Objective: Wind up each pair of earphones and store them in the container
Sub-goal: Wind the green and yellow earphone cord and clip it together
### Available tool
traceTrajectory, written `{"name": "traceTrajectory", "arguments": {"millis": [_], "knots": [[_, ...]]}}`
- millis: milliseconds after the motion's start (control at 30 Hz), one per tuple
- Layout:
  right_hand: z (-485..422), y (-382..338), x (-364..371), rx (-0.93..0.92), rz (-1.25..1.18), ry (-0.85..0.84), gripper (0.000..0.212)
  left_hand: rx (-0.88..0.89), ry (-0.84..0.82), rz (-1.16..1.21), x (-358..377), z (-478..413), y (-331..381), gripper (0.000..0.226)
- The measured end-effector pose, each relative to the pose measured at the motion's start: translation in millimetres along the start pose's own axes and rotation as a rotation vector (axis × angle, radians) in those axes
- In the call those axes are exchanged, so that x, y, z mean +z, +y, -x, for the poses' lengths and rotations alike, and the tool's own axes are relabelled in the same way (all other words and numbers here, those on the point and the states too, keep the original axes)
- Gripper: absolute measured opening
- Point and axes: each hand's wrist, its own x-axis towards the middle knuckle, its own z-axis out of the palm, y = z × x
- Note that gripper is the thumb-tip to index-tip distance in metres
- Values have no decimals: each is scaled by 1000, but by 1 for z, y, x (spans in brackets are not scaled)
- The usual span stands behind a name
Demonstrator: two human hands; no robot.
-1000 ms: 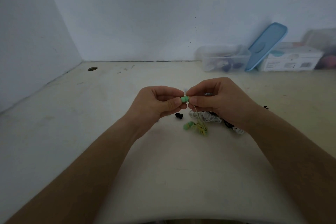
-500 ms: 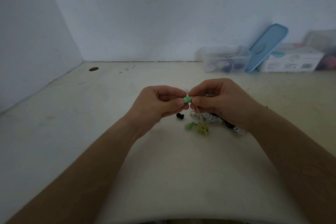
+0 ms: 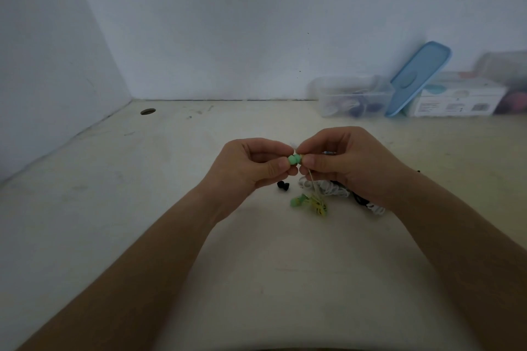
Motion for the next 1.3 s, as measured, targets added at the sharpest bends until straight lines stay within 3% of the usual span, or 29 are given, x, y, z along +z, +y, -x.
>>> {"name": "traceTrajectory", "arguments": {"millis": [200, 400, 667, 900, 1300], "knots": [[2, -2, -1, -45, 157, -30, 12, -30, 10, -8, 0, 0, -3, 18], [1, 0, 2, -14, -22, -23, 21, -6, -7, 27, -1, -1, 1, 17], [0, -1, 2, -8, -52, -29, 20, 19, -8, 47, -1, -2, -1, 22], [1, 1, 8, -109, 104, 59, 11, 20, 42, 41, -1, -3, -4, 24], [1, -3, 3, -4, -66, -16, 22, 18, -12, 85, -2, -3, -1, 25]]}}
